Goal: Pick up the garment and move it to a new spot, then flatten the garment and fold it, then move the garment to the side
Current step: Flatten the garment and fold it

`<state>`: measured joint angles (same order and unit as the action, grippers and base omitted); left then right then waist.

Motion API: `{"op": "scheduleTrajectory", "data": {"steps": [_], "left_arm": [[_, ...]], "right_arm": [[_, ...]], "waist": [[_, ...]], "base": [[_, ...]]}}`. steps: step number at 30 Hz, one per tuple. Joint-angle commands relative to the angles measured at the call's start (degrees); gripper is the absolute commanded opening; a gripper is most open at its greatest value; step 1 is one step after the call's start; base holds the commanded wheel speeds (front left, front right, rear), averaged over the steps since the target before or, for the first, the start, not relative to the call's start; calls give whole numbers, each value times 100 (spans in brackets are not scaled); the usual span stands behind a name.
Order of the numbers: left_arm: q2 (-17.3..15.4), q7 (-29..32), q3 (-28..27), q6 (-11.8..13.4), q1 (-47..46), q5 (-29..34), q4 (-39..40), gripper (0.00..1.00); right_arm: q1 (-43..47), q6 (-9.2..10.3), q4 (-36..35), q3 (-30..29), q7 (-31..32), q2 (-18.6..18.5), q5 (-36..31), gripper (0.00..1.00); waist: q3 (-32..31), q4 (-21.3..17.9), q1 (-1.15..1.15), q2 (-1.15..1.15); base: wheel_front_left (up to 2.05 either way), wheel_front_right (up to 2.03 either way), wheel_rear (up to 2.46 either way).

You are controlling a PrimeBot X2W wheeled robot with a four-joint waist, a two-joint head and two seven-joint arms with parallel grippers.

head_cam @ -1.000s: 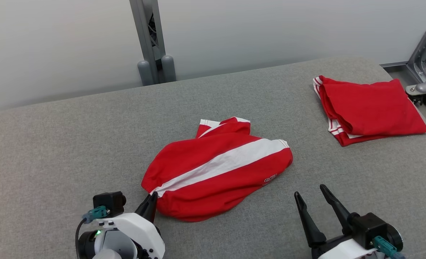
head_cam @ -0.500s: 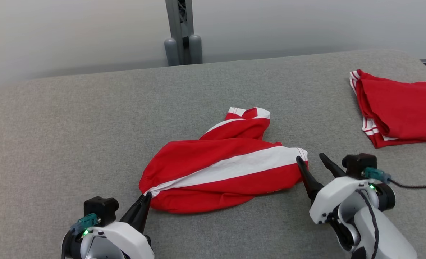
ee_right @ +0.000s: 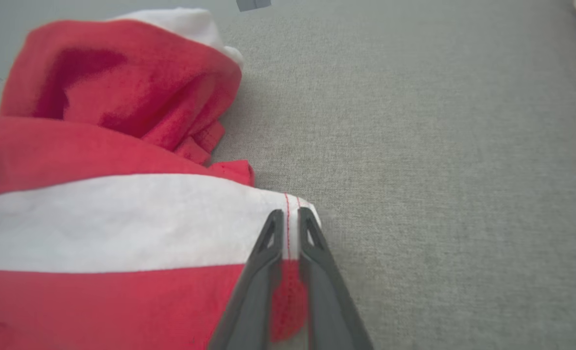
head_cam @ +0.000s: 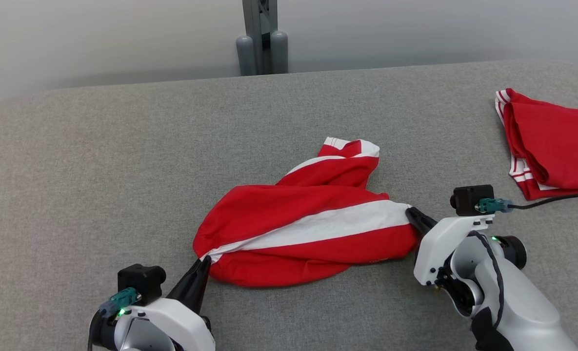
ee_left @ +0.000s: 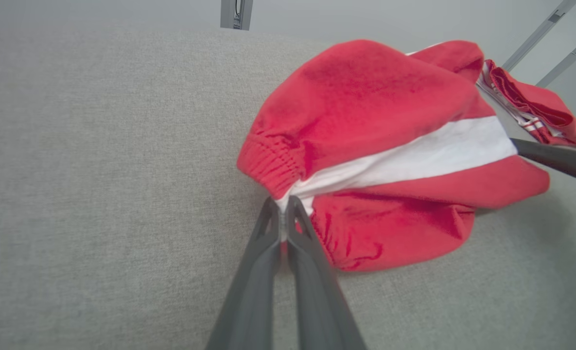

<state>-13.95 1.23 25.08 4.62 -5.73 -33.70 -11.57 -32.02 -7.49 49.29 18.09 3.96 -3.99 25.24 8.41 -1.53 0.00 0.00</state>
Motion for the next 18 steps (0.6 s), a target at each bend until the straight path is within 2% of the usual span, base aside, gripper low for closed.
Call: {"op": "scheduleTrajectory", "data": {"steps": [1, 11, 12, 15, 16, 17, 18], "left_arm": [[-13, -38, -5, 35, -47, 17, 21, 0], [-111, -351, -199, -57, -211, -65, 314, 0], [-151, -325, -227, -46, -228, -66, 350, 0], [-302, -178, -322, 0, -165, -137, 519, 0], [-333, -126, -332, 14, -116, -162, 548, 0], [-356, -106, -337, 25, -59, -182, 578, 0], [-384, -93, -350, 37, -18, -195, 596, 0]], "right_arm": [[-70, 1, 6, 43, -27, -17, 73, 0], [-12, 1, -676, 155, -1026, -464, 347, 0], [31, 1, -748, 134, -1057, -511, 424, 0], [311, 0, -1000, 228, -618, -575, 855, 0], [389, 0, -1109, 336, -449, -579, 978, 31], [477, 0, -1211, 432, -293, -586, 1122, 85], [567, 0, -1306, 502, -173, -601, 1237, 100]], "waist": [[-8, -7, 0, 0], [-330, -120, 0, 0], [-390, -140, 0, 0], [-553, -232, 0, 0], [-564, -251, 0, 0], [-567, -264, 0, 0], [-561, -272, 0, 0]], "base": [[0, 0, 0], [0, 0, 0], [0, 0, 0], [0, 0, 0], [0, 0, 0], [0, 0, 0], [0, 0, 0]]}}
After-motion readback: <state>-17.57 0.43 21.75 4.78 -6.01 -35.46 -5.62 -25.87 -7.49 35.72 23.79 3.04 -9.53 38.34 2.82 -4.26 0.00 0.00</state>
